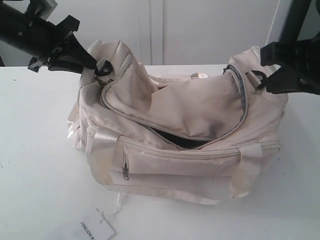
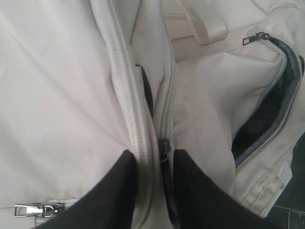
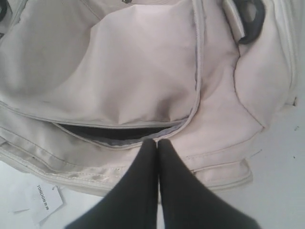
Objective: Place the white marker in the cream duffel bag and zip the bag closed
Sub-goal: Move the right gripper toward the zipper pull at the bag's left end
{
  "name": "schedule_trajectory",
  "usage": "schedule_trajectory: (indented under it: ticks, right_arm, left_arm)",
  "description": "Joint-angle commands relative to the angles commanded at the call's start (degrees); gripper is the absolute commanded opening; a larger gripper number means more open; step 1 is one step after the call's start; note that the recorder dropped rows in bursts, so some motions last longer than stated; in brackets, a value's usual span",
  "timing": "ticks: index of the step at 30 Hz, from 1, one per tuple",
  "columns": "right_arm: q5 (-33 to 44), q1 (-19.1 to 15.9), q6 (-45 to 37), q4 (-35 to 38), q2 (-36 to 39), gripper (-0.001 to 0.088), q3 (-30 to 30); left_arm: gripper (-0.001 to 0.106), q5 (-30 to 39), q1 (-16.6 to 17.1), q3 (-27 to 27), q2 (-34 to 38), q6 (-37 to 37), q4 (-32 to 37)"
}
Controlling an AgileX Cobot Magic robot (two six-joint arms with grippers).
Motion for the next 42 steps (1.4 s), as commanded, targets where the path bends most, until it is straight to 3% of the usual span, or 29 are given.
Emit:
schedule_trajectory:
  ticks: [2, 4, 8, 16, 23, 35, 42]
  right_arm:
    - [-0.25, 0.52, -6.78, 6.14, 0.0, 0.0, 0.0]
    - [-0.88, 2.13, -14.03, 12.84, 0.0, 0.0, 0.0]
    - [-4.15, 5.19, -16.13, 14.76, 0.03, 0.0, 0.0]
    - [-7.85, 11.22, -18.62, 17.08, 5.55, 0.0, 0.0]
    - [-17.54, 16.59, -25.21, 21.87, 11.02, 0.0, 0.0]
    - [-33.36, 25.41, -31.73, 23.04, 18.14, 0.0, -0.8]
    - [-34.46, 28.25, -31.73, 23.04, 22.61, 0.0, -5.8]
  left_arm:
    - [0.033, 0.0, 0.0, 0.0, 0.24, 0.0, 0.0]
    - [0.026, 0.2, 0.0, 0.26, 0.62, -0.25, 0.49]
    - [0.001, -0.56, 0.0, 0.93, 0.62, 0.06, 0.63]
    - [0.0, -0.7, 0.0, 0.93, 0.62, 1.25, -3.85]
    - [0.0, 0.86, 0.1, 0.93, 0.42, 4.57, -9.43]
    - [0.0, 1.35, 0.22, 0.93, 0.42, 5.66, -9.82]
    - [0.0, 1.7, 0.22, 0.93, 0.42, 5.83, -9.82]
